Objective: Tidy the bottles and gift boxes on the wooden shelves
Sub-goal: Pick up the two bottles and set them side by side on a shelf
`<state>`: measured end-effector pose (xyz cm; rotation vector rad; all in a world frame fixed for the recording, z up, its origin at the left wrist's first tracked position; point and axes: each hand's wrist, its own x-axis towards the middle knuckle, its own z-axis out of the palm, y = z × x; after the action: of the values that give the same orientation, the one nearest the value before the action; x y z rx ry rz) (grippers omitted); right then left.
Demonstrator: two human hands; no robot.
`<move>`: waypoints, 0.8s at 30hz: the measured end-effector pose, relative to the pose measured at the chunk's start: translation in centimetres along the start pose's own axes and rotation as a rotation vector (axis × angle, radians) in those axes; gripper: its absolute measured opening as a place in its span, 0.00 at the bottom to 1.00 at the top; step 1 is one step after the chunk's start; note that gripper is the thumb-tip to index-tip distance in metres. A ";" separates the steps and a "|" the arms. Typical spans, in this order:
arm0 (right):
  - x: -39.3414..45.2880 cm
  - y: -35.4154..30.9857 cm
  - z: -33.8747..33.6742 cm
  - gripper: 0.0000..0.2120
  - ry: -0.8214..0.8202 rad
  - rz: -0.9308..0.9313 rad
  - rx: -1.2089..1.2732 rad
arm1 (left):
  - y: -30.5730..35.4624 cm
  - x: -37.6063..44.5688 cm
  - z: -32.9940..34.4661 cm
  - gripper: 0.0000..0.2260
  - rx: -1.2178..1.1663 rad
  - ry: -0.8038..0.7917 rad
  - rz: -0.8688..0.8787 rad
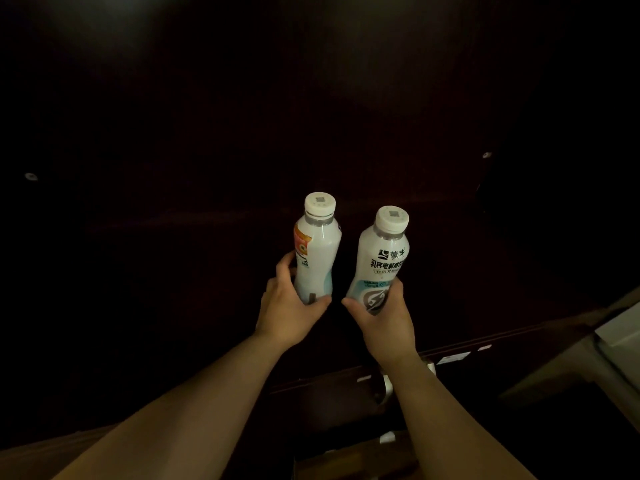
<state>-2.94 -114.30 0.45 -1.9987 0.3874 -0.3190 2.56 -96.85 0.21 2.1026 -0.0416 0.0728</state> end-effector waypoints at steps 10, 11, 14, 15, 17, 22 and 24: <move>-0.3 -0.4 0.0 0.38 0.008 0.006 -0.004 | 0.2 -0.1 -0.2 0.50 0.021 -0.038 -0.026; -0.3 -0.4 0.0 0.38 0.013 0.008 -0.004 | 0.2 -0.1 -0.4 0.50 0.023 -0.054 -0.016; -0.2 -0.4 0.1 0.37 0.014 0.008 -0.007 | 0.6 -0.2 -0.4 0.53 0.013 -0.048 -0.026; -0.2 -0.3 0.2 0.36 0.013 0.003 -0.007 | 0.8 -0.2 -0.3 0.53 0.005 -0.028 -0.033; -0.2 -0.3 0.2 0.36 0.013 -0.002 -0.003 | 0.9 -0.2 -0.2 0.52 -0.002 -0.008 -0.037; -0.1 -0.2 0.1 0.37 0.017 -0.003 -0.002 | 0.2 -0.3 -0.6 0.45 -0.046 -0.054 0.009; 0.0 -0.1 0.2 0.37 0.016 -0.006 -0.008 | 0.3 -0.4 -0.7 0.46 -0.040 -0.058 0.030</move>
<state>-2.82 -114.09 0.41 -2.0062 0.3936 -0.3377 2.08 -96.39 0.78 2.0637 -0.1081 0.0286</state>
